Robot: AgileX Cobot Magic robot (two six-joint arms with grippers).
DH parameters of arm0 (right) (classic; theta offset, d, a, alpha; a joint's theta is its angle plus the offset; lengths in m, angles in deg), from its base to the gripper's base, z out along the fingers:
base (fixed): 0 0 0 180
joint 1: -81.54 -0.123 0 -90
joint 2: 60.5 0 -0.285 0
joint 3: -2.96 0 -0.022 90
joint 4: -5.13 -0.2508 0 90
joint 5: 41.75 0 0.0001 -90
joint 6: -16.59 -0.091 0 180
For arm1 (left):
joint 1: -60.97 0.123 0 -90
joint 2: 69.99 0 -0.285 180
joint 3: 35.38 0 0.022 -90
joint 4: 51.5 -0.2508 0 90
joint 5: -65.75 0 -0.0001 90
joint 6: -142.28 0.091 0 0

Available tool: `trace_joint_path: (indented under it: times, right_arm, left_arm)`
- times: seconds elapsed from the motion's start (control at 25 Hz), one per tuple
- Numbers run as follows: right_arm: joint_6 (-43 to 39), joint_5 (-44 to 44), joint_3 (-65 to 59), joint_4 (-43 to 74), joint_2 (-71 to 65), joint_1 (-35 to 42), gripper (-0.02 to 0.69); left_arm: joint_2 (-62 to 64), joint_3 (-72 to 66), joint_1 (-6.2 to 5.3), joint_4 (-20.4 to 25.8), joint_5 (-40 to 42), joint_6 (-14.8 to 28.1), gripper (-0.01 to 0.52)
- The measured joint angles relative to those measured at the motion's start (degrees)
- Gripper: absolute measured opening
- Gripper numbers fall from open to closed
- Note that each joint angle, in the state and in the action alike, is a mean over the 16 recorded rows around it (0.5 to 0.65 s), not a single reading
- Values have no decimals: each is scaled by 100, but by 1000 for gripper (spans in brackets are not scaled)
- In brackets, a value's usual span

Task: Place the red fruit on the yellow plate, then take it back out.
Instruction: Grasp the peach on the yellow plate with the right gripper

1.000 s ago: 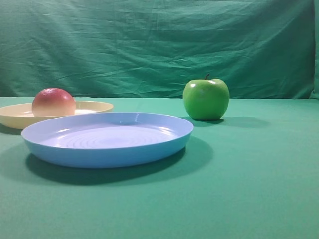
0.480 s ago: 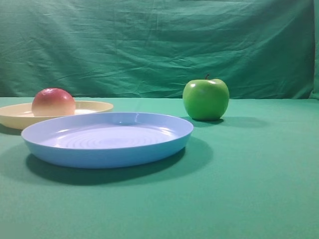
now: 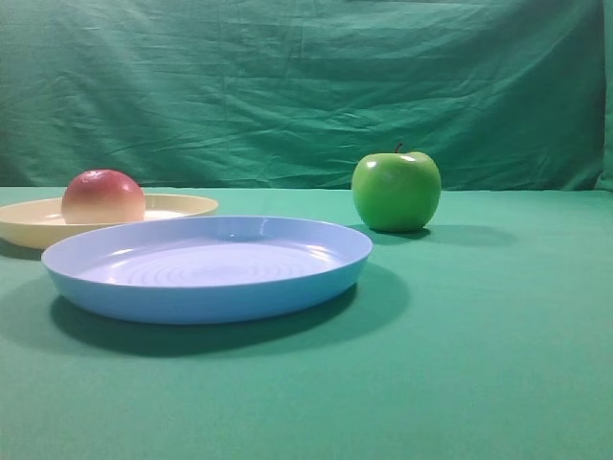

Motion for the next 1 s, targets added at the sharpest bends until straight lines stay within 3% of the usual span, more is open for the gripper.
trace_joint_path:
  times: [0.56,1.0]
  right_arm:
    - [-76,-548,-1846,-23,822,385,0]
    - [-153,-868,-2420,-102,822,390,0]
  left_arm:
    - [0,0,0,0,0,0,0]
    - [0,0,0,0,0,0,0]
